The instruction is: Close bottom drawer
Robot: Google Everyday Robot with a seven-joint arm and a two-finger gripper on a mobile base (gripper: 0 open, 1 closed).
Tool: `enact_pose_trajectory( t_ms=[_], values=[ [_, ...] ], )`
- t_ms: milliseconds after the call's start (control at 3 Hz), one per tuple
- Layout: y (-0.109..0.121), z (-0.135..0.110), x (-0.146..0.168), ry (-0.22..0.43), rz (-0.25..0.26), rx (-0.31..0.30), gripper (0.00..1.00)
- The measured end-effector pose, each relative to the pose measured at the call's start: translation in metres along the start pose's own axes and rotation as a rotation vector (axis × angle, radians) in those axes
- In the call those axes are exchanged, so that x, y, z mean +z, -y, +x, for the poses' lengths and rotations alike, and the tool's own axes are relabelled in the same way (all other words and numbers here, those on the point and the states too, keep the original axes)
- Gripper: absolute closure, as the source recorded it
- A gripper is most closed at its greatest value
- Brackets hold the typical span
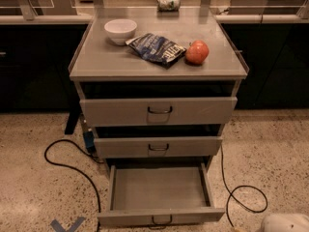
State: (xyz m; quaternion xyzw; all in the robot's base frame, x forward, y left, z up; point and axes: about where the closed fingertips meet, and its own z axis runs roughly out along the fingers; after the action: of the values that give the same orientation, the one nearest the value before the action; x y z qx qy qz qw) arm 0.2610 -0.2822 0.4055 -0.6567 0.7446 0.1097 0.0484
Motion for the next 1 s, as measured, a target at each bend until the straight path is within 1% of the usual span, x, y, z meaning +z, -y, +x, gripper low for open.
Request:
enact_pose_trajectory(
  t_ms=[333, 667, 1000],
  values=[
    [-0.024, -0.003, 0.04, 0.042, -0.075, 0.017, 0.0],
    [-0.024, -0.003, 0.041, 0.042, -0.075, 0.017, 0.0],
    [-0.017, 0.005, 0.062, 0.044, -0.095, 0.03, 0.0]
  ],
)
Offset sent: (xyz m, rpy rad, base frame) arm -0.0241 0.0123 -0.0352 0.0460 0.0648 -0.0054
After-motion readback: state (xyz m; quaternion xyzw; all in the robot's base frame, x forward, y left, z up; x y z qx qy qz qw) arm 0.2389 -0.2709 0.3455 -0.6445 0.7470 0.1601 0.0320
